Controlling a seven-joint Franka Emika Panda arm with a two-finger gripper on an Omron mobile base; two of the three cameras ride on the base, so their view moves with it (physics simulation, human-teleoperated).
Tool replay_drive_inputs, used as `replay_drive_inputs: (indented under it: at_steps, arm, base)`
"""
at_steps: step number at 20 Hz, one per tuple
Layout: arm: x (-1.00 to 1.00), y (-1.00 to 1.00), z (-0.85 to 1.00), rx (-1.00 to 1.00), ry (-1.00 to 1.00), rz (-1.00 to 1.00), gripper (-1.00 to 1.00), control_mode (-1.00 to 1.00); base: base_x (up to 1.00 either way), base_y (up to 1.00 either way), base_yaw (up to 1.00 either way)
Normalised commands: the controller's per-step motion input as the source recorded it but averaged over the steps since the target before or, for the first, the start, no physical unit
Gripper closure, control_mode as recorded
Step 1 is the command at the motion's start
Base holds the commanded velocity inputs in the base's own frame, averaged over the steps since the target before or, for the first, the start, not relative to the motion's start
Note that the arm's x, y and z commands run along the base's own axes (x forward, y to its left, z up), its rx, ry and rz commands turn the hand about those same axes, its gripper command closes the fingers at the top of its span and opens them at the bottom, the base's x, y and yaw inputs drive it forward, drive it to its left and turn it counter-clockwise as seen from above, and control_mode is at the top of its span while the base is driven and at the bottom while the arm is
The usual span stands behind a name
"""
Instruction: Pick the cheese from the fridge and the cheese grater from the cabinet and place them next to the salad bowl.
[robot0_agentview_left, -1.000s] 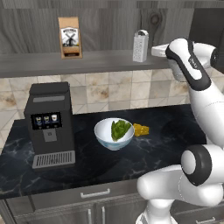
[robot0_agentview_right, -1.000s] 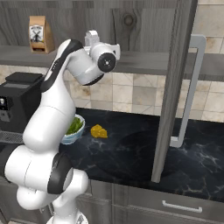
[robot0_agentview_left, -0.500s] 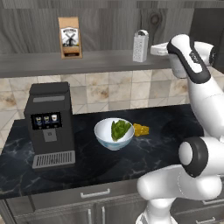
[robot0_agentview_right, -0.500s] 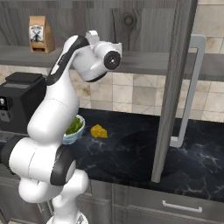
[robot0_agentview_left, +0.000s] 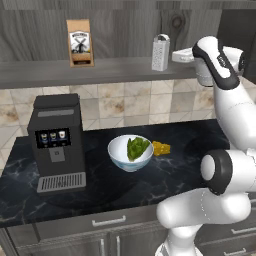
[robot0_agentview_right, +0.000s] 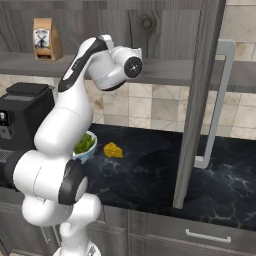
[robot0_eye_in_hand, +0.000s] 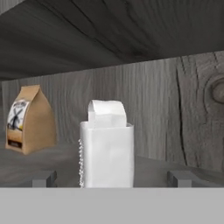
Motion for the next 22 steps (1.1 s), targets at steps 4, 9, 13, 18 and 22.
replay_drive_inputs:
  at_steps: [4, 9, 13, 18, 22]
  arm:
    - [0.19, 0.0, 0.0, 0.0, 0.02, 0.01, -1.0, -1.0]
    - [0.11, 0.0, 0.0, 0.0, 0.0, 0.02, -1.0, -1.0]
    - [0.16, 0.0, 0.0, 0.0, 0.0, 0.12, -1.0, -1.0]
    - [0.14, 0.0, 0.0, 0.0, 0.03, 0.11, -1.0, -1.0]
    - [0.09, 0.0, 0.0, 0.0, 0.05, 0.04, -1.0, -1.0]
  base:
    - [0.0, 0.0, 0.0]
    - [0.0, 0.0, 0.0]
    - [0.0, 0.0, 0.0]
    - [0.0, 0.0, 0.0]
    - [0.0, 0.0, 0.0]
